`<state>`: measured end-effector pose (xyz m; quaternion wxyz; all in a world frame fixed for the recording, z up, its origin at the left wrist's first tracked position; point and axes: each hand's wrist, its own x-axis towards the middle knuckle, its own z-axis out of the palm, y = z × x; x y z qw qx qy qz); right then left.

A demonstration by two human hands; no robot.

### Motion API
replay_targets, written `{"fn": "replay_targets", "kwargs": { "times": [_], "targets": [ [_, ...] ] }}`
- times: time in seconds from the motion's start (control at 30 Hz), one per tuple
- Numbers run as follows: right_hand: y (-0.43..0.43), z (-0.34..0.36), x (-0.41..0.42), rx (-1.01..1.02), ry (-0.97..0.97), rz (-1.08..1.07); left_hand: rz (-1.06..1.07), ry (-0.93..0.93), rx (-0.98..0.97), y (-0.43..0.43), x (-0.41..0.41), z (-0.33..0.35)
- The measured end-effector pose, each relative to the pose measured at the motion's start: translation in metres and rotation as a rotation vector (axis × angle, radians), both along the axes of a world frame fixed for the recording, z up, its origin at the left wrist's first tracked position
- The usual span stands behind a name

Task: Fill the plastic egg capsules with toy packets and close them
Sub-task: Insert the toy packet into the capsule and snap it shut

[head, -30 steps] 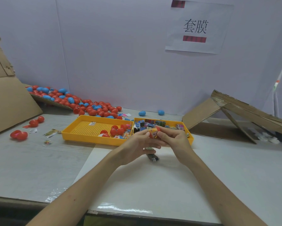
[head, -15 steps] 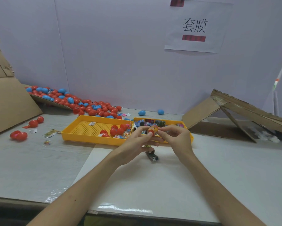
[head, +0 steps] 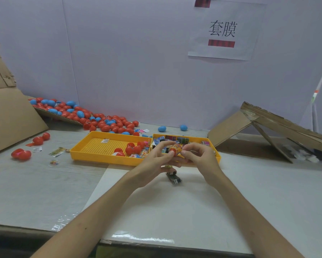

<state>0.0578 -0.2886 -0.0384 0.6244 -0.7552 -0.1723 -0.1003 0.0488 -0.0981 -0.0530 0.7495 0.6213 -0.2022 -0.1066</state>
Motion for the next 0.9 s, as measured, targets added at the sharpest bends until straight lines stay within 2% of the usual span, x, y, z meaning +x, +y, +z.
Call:
{"fn": "replay_targets", "kwargs": {
  "times": [0.5, 0.67, 0.9],
  "targets": [
    [0.0039, -0.0040, 0.0026, -0.132, -0.035, 0.005, 0.004, -0.025, 0.087, 0.0000, -0.0003, 0.0008],
    [0.0069, -0.0057, 0.0031, -0.194, -0.107, -0.048, 0.044, -0.022, 0.079, -0.0015, -0.0006, 0.0002],
    [0.0084, -0.0055, 0.0018, -0.200, -0.105, -0.066, 0.061, -0.047, 0.105, -0.0027, -0.0030, 0.0016]
  ]
}}
